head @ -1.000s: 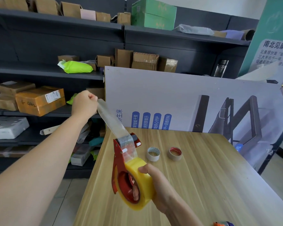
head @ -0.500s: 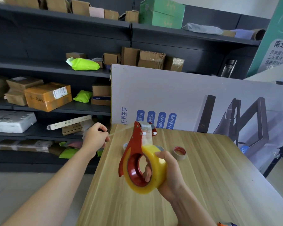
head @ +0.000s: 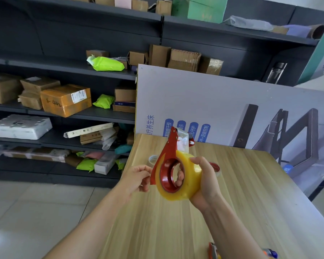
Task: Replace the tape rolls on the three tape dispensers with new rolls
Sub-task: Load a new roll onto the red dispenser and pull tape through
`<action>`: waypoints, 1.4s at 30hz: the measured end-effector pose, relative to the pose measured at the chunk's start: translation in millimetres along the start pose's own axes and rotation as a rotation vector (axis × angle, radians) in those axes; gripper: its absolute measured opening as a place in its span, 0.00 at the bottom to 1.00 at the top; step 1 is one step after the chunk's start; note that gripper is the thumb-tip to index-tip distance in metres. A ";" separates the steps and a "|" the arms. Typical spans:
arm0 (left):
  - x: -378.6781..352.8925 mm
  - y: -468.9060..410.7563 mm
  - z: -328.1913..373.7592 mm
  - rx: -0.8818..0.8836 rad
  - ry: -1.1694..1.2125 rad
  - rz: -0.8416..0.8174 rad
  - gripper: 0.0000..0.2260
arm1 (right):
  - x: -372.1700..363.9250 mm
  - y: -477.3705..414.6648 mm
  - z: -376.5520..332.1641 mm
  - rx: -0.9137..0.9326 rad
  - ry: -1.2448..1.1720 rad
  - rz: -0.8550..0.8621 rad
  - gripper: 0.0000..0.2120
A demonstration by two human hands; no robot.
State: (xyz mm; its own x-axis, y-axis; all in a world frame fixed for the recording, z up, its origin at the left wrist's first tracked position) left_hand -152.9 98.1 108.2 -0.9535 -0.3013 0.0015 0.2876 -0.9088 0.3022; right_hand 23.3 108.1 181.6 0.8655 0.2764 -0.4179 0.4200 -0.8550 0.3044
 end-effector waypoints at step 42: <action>-64.0 133.5 -238.0 0.621 0.123 0.195 0.06 | 90.4 42.9 184.2 -0.466 0.216 0.219 0.10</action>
State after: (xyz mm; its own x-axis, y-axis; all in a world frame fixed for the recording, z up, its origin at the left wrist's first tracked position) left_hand -32.1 -72.6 -78.4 -0.8614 -0.5077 0.0144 0.3138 -0.5098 0.8011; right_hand 69.2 15.5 -0.8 0.9619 0.2396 -0.1320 0.2576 -0.6315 0.7313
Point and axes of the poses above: each hand's wrist, its own y-axis away from the middle knuckle, its own x-axis out of the back of the hand, z = x × y, the point moved 4 cm from there along -y, towards the middle knuckle, and after that the axes turned 2 degrees about z, right-handed, at the moved point
